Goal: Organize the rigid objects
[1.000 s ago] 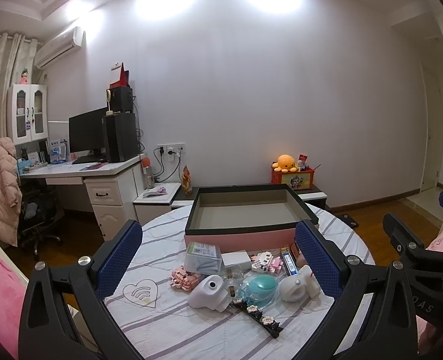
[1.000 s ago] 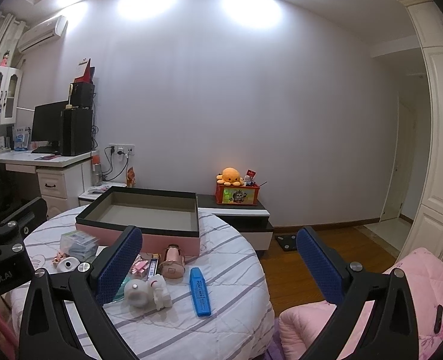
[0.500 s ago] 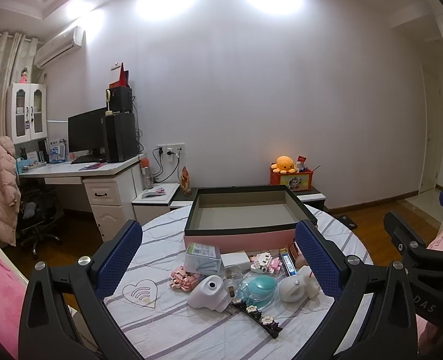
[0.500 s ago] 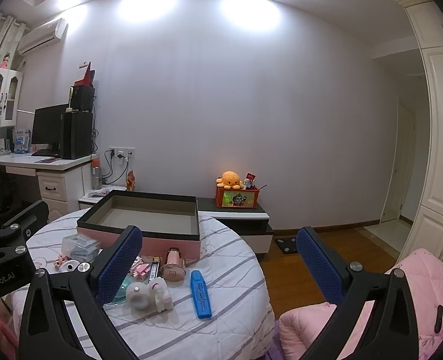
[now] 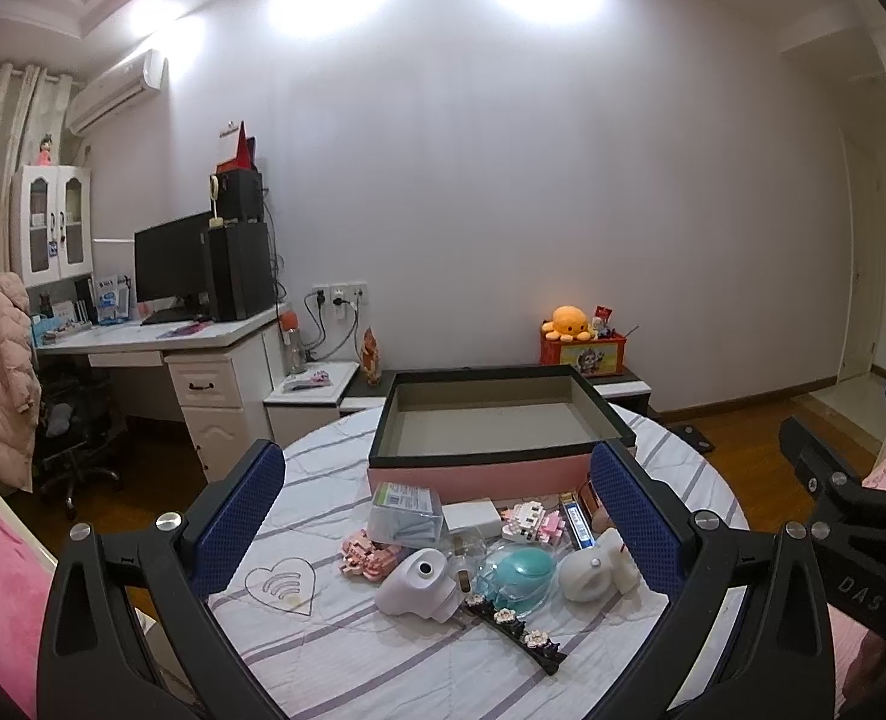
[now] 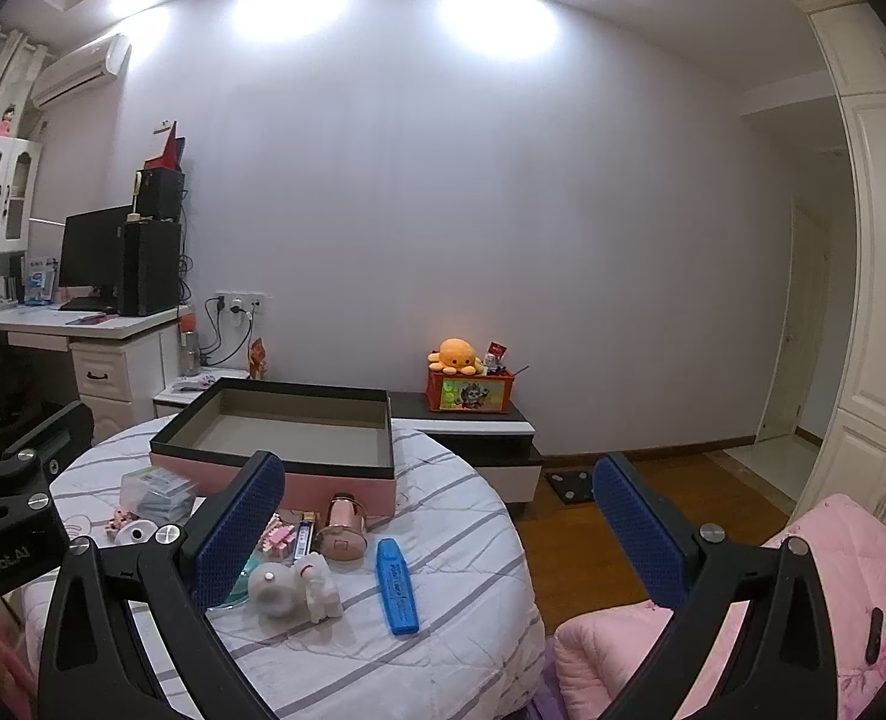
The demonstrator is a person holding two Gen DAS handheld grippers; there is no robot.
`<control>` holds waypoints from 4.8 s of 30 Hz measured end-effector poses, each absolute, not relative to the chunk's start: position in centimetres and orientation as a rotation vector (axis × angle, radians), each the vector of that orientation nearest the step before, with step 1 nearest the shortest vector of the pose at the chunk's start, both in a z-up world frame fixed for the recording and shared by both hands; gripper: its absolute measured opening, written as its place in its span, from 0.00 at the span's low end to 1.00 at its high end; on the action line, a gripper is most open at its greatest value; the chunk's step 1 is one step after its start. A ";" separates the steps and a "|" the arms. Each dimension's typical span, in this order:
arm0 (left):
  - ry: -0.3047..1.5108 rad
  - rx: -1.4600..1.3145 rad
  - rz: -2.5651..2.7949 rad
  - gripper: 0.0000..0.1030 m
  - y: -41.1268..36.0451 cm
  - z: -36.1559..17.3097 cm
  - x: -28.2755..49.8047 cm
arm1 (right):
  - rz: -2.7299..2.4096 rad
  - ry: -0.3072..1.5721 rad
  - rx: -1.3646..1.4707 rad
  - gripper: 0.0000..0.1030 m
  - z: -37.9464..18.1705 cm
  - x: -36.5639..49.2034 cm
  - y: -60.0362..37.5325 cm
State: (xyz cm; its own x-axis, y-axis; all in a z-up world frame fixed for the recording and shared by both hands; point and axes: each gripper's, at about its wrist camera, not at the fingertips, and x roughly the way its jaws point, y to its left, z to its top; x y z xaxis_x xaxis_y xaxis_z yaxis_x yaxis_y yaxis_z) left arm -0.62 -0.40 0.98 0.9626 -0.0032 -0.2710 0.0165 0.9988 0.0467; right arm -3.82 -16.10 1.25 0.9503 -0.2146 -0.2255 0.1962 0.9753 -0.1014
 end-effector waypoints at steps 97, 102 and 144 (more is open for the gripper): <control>1.003 0.097 0.036 0.60 4.0 -10.9 21.0 | 0.111 0.913 -0.018 0.47 -9.6 20.6 -16.6; 0.956 0.111 0.048 0.60 3.9 -9.9 20.1 | 0.100 0.870 -0.018 0.47 -8.3 19.5 -16.5; 0.483 0.066 0.017 0.60 2.6 3.7 4.7 | 0.095 0.441 -0.007 0.46 3.9 4.1 -15.9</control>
State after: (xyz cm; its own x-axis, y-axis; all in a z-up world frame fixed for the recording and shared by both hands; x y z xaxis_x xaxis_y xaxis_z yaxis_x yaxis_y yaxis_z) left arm 4.67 2.64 3.74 0.8855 0.0318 -0.4635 -0.0006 0.9977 0.0672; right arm 4.11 -15.94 3.89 0.8998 0.0906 -0.4267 -0.0934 0.9955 0.0143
